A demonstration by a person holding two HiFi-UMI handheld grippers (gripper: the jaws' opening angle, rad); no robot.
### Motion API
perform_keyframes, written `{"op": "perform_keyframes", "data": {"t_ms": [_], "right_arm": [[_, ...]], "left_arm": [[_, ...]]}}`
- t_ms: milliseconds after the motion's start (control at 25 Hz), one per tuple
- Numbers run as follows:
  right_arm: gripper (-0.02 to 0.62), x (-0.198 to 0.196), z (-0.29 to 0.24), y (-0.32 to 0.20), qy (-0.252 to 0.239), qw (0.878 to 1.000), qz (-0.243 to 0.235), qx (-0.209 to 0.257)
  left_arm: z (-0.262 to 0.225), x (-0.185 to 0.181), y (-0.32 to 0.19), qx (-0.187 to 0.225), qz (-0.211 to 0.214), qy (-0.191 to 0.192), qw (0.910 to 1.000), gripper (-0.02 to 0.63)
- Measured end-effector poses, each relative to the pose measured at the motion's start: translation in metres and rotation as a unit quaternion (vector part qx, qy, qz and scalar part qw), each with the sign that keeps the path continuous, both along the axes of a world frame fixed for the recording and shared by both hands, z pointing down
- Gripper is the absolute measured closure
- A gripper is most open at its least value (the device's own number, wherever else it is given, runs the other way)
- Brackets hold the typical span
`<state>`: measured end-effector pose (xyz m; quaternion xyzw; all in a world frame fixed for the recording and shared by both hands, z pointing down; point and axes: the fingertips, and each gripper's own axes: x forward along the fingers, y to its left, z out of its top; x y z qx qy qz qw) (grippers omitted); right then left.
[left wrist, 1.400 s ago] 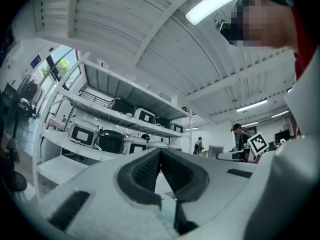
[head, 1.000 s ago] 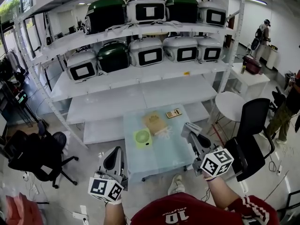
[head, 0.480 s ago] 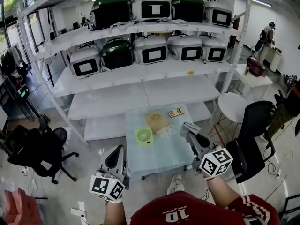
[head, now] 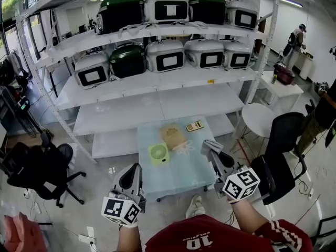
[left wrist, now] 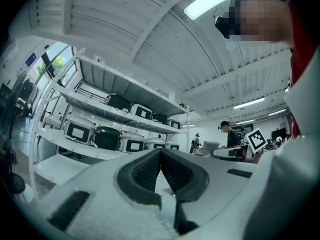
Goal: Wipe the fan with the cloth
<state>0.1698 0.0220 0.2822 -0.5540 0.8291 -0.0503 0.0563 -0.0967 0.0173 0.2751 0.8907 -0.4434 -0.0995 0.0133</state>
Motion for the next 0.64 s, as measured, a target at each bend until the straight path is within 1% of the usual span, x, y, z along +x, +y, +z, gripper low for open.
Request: {"op": "perform_keyframes", "data": {"t_ms": [280,640], "right_arm": [[0.575,0.002,-0.001,-0.001,-0.007,1.000,0.001,-0.003],[0.575,-0.007,0.004,-0.005,-0.012,1.000,-0.013,-0.008]], "left_arm": [[0.002,0.005,-0.004,-0.006,0.006,0.000,1.0000,0.604],[0.010,-0.001,-0.005,-0.010,0.003,-0.002,0.9999,0.604]]}}
